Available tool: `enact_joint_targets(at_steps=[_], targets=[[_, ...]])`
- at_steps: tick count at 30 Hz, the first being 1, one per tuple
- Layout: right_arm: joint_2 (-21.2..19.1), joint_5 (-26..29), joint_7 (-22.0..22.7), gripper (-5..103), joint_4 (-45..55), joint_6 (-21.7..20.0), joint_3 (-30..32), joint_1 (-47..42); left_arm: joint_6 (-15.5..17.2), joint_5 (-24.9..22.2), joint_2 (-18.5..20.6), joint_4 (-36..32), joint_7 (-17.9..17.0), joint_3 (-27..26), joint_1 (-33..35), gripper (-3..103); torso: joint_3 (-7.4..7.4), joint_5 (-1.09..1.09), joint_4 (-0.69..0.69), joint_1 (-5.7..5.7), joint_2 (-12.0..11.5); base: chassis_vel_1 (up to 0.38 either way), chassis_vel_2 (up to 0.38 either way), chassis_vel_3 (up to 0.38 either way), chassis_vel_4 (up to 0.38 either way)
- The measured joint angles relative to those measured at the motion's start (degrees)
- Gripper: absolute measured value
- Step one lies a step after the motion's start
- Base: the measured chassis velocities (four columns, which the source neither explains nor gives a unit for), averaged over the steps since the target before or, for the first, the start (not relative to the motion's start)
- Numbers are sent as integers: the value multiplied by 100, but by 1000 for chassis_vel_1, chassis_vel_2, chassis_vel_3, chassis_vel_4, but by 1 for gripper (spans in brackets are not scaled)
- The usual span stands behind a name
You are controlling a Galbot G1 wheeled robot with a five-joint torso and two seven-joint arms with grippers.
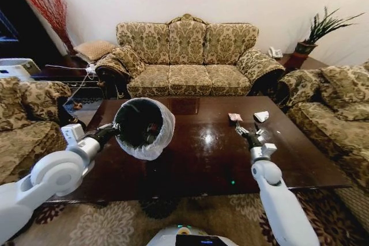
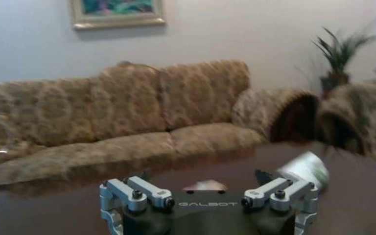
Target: Move to the front of the table and place the trash on the table into the trash bin.
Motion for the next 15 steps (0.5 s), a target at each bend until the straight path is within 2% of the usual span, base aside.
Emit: enact_joint_targets(at_steps=[1,4,8,12,15], targets=[[97,-33,2,100,-536,137,-118,360,0,3,-22,-6,14,7,0,0,1,3,-2,0,0,-225,-237,186,204],[205,-37,78,100,-1099,197,-289,856,0,7,-44,-23,27,17,1,0,1,11,-4,0,0,-199,-202,165,171],[371,185,201,100,-1979,192,-600,1729,-1,12,-80,-51,41,30,22,0,0,2,-4,0,0,-92,-123,59,68],[492,390,275,100,-2602,166,-846,2276,-1,16,-99,-39,31,36,40,0,0,-7,1,0,0,23,28,-10,-9],[574,455,301,100,-3126,162,-1006,2602,-2,23,-99,-4,30,50,42,0,0,-4,8,0,0,70,92,-9,-24]])
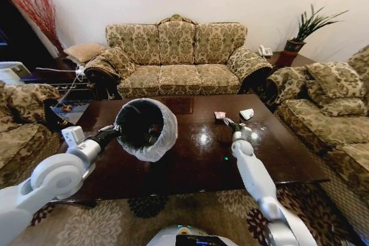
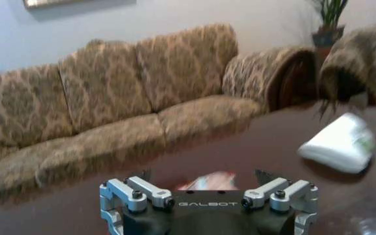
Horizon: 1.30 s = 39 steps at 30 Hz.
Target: Move to the front of the table and place the trash on the table into the trash bin.
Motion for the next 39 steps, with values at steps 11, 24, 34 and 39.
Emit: enact_joint_targets(at_steps=[11,24,34,39], targets=[[408,-373,350,100,-1195,272,-84,812,-9,94,-41,107,89,109,-29,0,-1,3,-10,-1,0,5,9,-1,-2],[421,71,9,93,-2249,-53,-35,1474,-55,133,-98,125,147,137,-32,0,-1,5,-8,0,0,0,0,0,0],[417,-41,15,60,-2180,-213,-54,1328,-86,160,-168,77,154,116,-6,0,-1,5,-8,0,0,0,0,0,0],[396,-45,40,38,-2108,-213,-53,1242,-93,183,-199,38,156,98,18,0,-1,5,-8,0,0,0,0,0,0]])
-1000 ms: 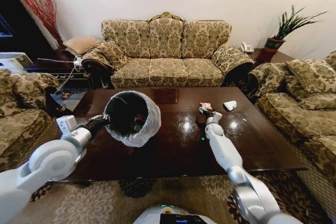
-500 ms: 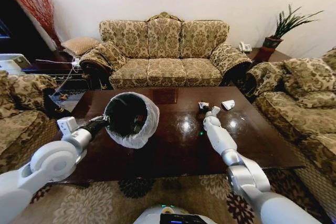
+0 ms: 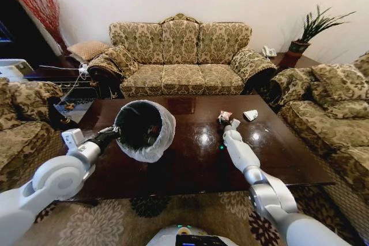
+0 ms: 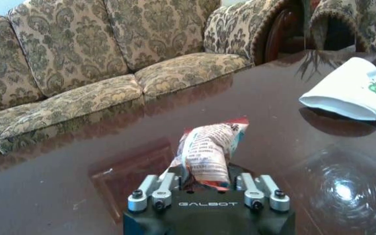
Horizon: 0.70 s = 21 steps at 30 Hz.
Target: Move to the front of the table and place the trash on the table into the trash bin.
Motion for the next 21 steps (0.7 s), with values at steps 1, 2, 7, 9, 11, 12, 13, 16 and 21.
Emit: enact_joint_targets(at_steps=[1,2,7,9,11,12,13,16,21], targets=[[-8,0,5,38,26,0,1,-22,-1,3,-3,-11,0,-6,6,0,0,0,0,0,0,0,0,0,0],[-29,-2,6,28,69,16,2,-63,-2,6,-5,-29,0,-19,13,0,0,0,0,0,0,0,0,0,0],[-97,22,-9,17,188,77,19,-161,-4,7,-9,-48,1,-36,20,0,-1,0,1,-1,0,0,0,0,0],[-124,49,-9,9,299,89,27,-229,-5,7,-10,-48,1,-39,26,0,-1,0,1,-1,0,0,0,0,0],[-191,164,6,9,755,94,45,-480,-6,8,-9,-49,1,-55,41,0,0,1,1,0,0,0,0,0,0],[-245,264,36,2,1222,76,56,-720,-8,8,2,-50,-1,-68,49,0,0,4,0,1,0,0,0,0,0],[-309,345,52,2,1843,-8,85,-1013,-13,8,24,-49,-3,-77,51,0,1,3,-1,1,0,0,0,0,0],[-399,389,20,1,3048,-253,133,-1498,-19,1,60,-36,-8,-79,46,0,1,2,-3,1,0,0,0,0,0],[-639,501,-372,1,6471,-869,-155,-2885,-23,-26,140,36,-32,-66,15,0,-1,0,-2,-1,1,0,0,0,0]])
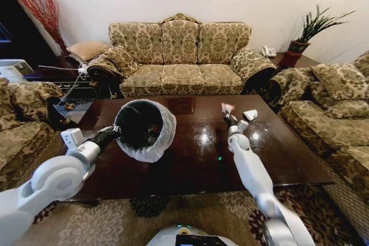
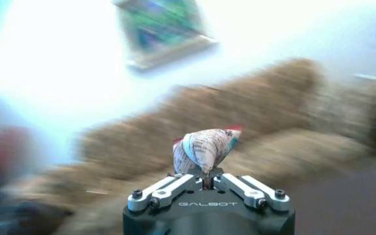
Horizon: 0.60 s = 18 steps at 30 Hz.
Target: Move to the front of the table and place the trash on the table into the trash bin.
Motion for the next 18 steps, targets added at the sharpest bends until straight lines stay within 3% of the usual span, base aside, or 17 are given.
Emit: enact_joint_targets(at_steps=[2,3,5,8,10,12,18], targets=[[-32,52,-47,1,417,-75,-93,-135,0,-1,7,3,0,3,1,0,0,-1,1,0,0,0,0,0,0],[-146,118,-187,1,1537,-221,-546,-425,1,-14,41,-1,-13,6,9,0,0,-4,1,0,0,0,0,0,0],[-217,84,-232,1,1918,-196,-834,-512,9,-38,61,-25,-29,2,12,0,-1,-4,1,0,1,0,0,0,0],[-421,-124,-420,1,2918,-163,-1861,-581,73,-191,181,-126,-121,-52,8,0,-1,-3,1,-1,1,0,0,0,0],[-413,-147,-500,1,2990,-167,-1968,-552,88,-218,208,-131,-143,-61,5,0,-1,-1,1,-1,1,0,0,0,0],[-196,-647,-1109,1,2815,95,-2258,-376,121,-249,338,-155,-169,-59,6,0,0,1,1,-1,1,0,0,0,0],[63,-1485,-1209,-3,2362,51,-2696,-138,136,-266,402,-231,-170,-41,-18,0,1,-2,3,2,0,0,0,0,0]])
